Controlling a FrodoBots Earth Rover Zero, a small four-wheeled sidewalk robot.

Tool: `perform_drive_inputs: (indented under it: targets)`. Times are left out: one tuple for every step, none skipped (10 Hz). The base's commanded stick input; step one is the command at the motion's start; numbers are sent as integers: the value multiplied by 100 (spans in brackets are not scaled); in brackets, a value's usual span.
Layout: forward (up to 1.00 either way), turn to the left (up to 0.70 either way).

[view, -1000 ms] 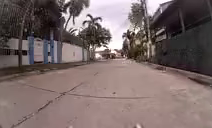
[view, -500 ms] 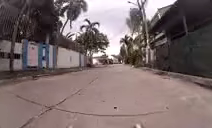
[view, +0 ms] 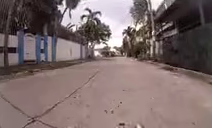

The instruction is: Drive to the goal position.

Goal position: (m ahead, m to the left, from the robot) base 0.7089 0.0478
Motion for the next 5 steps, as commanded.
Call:
perform_drive_inputs:
  targets:
    - [100, -33]
    - [100, -29]
    - [100, -25]
    - [100, -20]
    - [100, -16]
